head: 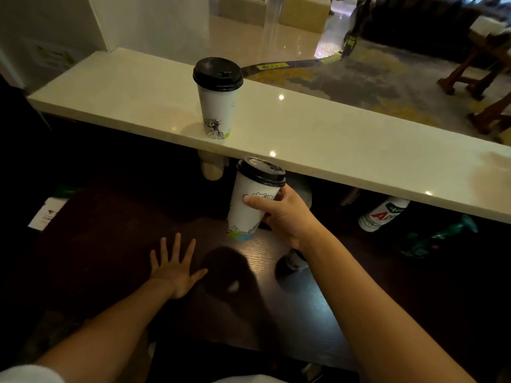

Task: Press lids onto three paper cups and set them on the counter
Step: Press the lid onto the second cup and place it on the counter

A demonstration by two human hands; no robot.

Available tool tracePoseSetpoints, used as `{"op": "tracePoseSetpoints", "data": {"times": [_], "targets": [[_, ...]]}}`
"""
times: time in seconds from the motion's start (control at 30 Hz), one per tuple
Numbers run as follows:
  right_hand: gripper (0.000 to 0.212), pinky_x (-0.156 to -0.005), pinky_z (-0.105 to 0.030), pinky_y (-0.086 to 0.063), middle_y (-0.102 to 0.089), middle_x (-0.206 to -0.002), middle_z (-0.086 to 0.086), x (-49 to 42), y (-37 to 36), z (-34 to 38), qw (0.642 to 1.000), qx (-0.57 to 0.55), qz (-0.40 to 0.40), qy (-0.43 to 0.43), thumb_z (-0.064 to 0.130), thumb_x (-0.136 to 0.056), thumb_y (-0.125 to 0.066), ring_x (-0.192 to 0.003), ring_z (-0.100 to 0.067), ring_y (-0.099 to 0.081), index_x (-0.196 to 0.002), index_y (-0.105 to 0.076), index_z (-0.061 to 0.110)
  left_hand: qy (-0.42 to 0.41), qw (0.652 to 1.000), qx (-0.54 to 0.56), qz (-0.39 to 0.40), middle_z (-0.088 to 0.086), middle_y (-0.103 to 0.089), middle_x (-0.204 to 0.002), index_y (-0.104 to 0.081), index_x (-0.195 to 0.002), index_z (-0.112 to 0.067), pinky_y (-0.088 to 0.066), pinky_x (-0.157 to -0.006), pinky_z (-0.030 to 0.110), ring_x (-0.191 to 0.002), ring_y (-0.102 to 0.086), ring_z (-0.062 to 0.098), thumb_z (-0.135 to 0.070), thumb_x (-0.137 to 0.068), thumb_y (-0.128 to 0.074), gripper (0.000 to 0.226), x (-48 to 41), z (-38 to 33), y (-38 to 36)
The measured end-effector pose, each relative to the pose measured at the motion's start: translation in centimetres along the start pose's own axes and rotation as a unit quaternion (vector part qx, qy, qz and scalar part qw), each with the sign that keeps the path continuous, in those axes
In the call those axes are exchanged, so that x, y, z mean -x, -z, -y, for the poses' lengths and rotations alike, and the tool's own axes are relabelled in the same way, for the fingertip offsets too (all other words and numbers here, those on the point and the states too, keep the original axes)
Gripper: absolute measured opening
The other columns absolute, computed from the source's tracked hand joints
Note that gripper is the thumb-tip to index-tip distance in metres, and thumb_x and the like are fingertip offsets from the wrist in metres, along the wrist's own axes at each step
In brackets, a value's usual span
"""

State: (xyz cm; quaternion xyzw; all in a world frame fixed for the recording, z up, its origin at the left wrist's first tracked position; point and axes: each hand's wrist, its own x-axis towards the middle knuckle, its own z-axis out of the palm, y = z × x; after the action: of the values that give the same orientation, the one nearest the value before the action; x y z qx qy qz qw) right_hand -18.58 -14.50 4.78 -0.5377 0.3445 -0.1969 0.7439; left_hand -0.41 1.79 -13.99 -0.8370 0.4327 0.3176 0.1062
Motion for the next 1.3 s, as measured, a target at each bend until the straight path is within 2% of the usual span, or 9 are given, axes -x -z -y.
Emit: {"op": "tracePoseSetpoints", "data": {"times": [0.2, 0.43, 0.5, 0.63, 0.8, 0.9, 1.07, 1.17, 1.3], "targets": [[0.057, -0.094, -0.045, -0.058, -0.074, -0.12, -0.012, -0.8, 0.6, -0.5, 1.0, 0.014, -0.018, 0.005, 0.003, -0.081, -0.08, -0.111, -0.027, -0.071, -0.133, -0.057, 0.008, -0.046, 0.949, 0.311, 0.01, 0.009, -0.004, -0.164, 0.004, -0.155, -0.028, -0.017, -0.12, 0.046, -0.15, -0.009, 0.033, -0.037, -0.07, -0.082, 0.121, 0.8, -4.9, 6.0], [0.064, -0.096, -0.051, -0.058, -0.074, -0.119, -0.014, -1.9, 0.5, 0.6, 0.997, 0.024, -0.05, 0.048, 0.006, -0.075, -0.087, -0.11, -0.029, -0.072, -0.131, -0.057, 0.007, -0.259, 0.866, 0.427, -0.029, -0.006, -0.045, -0.142, -0.023, -0.15, -0.027, -0.047, -0.088, 0.015, -0.124, -0.049, 0.008, -0.011, -0.068, -0.085, 0.105, 5.3, -8.0, 14.2], [0.064, -0.094, -0.05, -0.059, -0.073, -0.119, -0.015, -2.0, 0.3, 1.1, 0.997, 0.018, -0.048, 0.057, 0.006, -0.075, -0.087, -0.111, -0.03, -0.071, -0.131, -0.056, 0.008, -0.263, 0.848, 0.452, -0.084, -0.006, -0.056, -0.13, -0.036, -0.143, -0.023, -0.051, -0.09, 0.021, -0.118, -0.056, 0.009, -0.016, -0.068, -0.086, 0.091, 6.0, -8.9, 15.3], [0.067, -0.093, -0.053, -0.059, -0.072, -0.121, -0.014, -2.0, 0.2, 2.4, 0.996, 0.009, -0.047, 0.076, 0.01, -0.076, -0.087, -0.111, -0.03, -0.071, -0.135, -0.054, 0.01, -0.263, 0.837, 0.459, -0.139, -0.004, -0.062, -0.127, -0.045, -0.138, -0.023, -0.053, -0.096, 0.041, -0.113, -0.061, 0.013, -0.026, -0.066, -0.086, 0.083, 6.3, -9.4, 16.9], [0.071, -0.091, -0.051, -0.06, -0.072, -0.118, -0.007, -1.7, -0.1, 4.3, 0.986, 0.016, -0.119, 0.112, 0.018, -0.074, -0.089, -0.107, -0.025, -0.073, -0.135, -0.051, 0.017, -0.259, 0.815, 0.445, -0.266, -0.008, -0.057, -0.117, -0.047, -0.134, -0.019, -0.048, -0.076, 0.008, -0.104, -0.058, 0.009, -0.02, -0.07, -0.085, 0.074, 7.6, -11.0, 18.8], [0.073, -0.084, -0.038, -0.063, -0.067, -0.118, -0.002, -1.4, -0.6, 5.2, 0.978, 0.055, -0.147, 0.138, 0.017, -0.074, -0.089, -0.103, -0.017, -0.071, -0.135, -0.049, 0.019, -0.268, 0.8, 0.41, -0.346, -0.004, -0.058, -0.122, -0.048, -0.132, -0.021, -0.053, -0.084, 0.022, -0.107, -0.059, 0.013, -0.028, -0.065, -0.088, 0.078, 7.9, -12.1, 19.4], [0.059, -0.092, -0.054, -0.059, -0.07, -0.122, -0.02, -1.1, 1.5, 7.3, 0.984, -0.054, -0.121, 0.118, 0.007, -0.082, -0.081, -0.108, -0.034, -0.072, -0.133, -0.051, 0.003, -0.297, 0.787, 0.492, -0.225, 0.0, -0.064, -0.117, -0.045, -0.131, -0.024, -0.055, -0.081, 0.024, -0.102, -0.065, 0.013, -0.015, -0.065, -0.089, 0.079, 8.2, -12.6, 21.2], [0.043, -0.091, -0.046, -0.06, -0.07, -0.122, -0.023, -1.0, 3.5, 8.2, 0.989, -0.089, -0.057, 0.107, 0.002, -0.092, -0.067, -0.111, -0.035, -0.071, -0.133, -0.056, -0.003, -0.305, 0.748, 0.576, -0.123, 0.01, -0.069, -0.117, -0.05, -0.126, -0.02, -0.057, -0.087, 0.036, -0.103, -0.069, 0.024, 0.002, -0.07, -0.081, 0.068, 8.0, -12.5, 22.0], [0.042, -0.085, -0.041, -0.061, -0.075, -0.117, -0.015, -1.7, 4.6, 8.3, 0.991, -0.053, -0.059, 0.113, 0.006, -0.094, -0.065, -0.105, -0.028, -0.074, -0.136, -0.058, 0.003, -0.301, 0.737, 0.592, -0.13, 0.011, -0.064, -0.125, -0.047, -0.135, -0.021, -0.056, -0.091, 0.044, -0.104, -0.068, 0.027, 0.007, -0.074, -0.076, 0.073, 7.4, -13.6, 22.7]]}}
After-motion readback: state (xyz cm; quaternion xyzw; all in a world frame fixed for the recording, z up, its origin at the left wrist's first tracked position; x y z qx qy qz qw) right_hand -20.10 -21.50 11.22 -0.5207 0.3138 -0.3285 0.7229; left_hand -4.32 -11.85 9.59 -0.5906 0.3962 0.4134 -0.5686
